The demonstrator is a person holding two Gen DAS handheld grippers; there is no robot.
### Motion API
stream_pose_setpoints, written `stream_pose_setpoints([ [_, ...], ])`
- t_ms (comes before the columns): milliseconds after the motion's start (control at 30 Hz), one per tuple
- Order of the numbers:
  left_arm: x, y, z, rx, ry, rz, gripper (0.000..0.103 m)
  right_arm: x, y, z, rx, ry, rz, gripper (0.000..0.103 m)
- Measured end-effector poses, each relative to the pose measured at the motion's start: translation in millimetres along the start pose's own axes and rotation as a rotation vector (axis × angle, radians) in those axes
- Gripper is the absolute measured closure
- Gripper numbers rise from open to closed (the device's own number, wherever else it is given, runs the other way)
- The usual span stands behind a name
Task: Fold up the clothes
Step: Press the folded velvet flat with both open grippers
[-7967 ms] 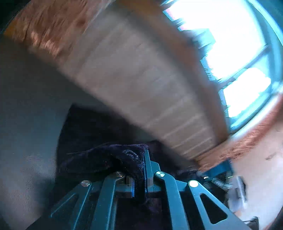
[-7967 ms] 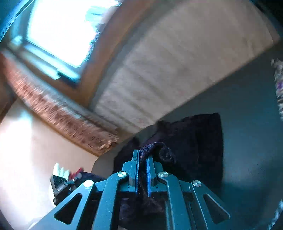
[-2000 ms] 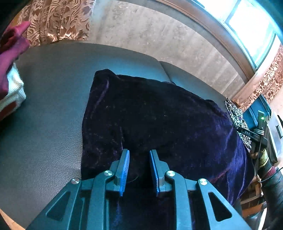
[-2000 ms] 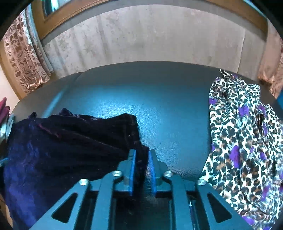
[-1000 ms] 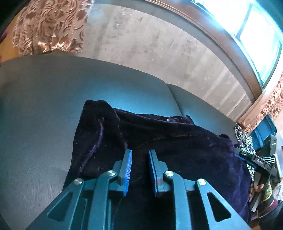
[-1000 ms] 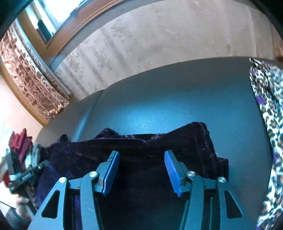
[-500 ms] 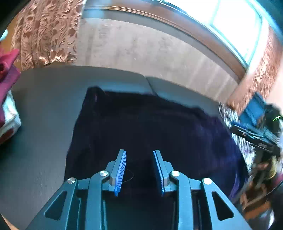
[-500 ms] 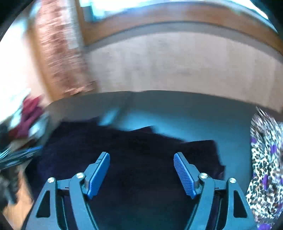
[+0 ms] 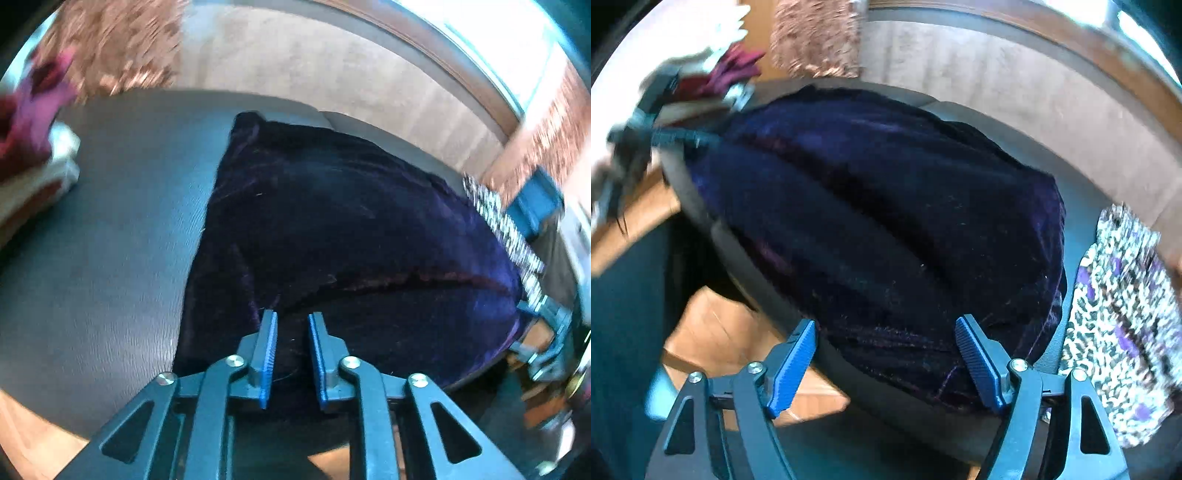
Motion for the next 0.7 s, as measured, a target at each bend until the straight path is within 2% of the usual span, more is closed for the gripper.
stream_pose_setpoints([
  [133, 4.8, -3.5, 6.5, -0.011, 0.038, -0.003, 0.087, 2.2, 1.1, 11.1, 0.007, 0.038, -0.062, 0.024],
  [200, 16.5, 0.7, 14.3, 0.001, 0.014, -0.011, 0.08, 13.7, 6.7, 30.0, 0.037, 0.055, -0.186, 0.024],
  [367, 33.6, 10.7, 23.0, 0.076, -0.028, -0.017, 0.078, 53.9, 4.9, 70.1, 0.115, -0.002, -0.443, 0.021],
  [433, 38.5, 16.8, 21.8, 0.101, -0.026, -0.029, 0.078, 65.3, 5.1, 78.9, 0.152, 0.004, -0.527, 0.021],
  [500, 39.2, 19.6, 16.1, 0.097, -0.014, -0.035, 0.078, 68.2, 14.6, 80.1, 0.193, 0.029, -0.57, 0.021],
  [600, 31.4, 13.8, 5.2, 0.059, 0.037, -0.044, 0.076, 55.3, 39.6, 67.7, 0.23, 0.099, -0.552, 0.02],
  [633, 28.8, 11.9, 1.7, 0.047, 0.054, -0.047, 0.076, 49.8, 44.5, 60.3, 0.221, 0.108, -0.535, 0.018],
  [700, 17.7, -0.6, -2.7, 0.009, 0.074, -0.034, 0.078, 47.6, 31.8, 36.7, 0.118, 0.036, -0.482, 0.018],
])
Point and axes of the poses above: each gripper's, at about its wrist camera, not at the fingertips, and z roughly against the way its jaws point, x to its right, y to its top, the point moved 10 cm from there along -z, roughly the way its jaws point, and after that the axes turned 13 degrees about x, right-handed, at the moved point
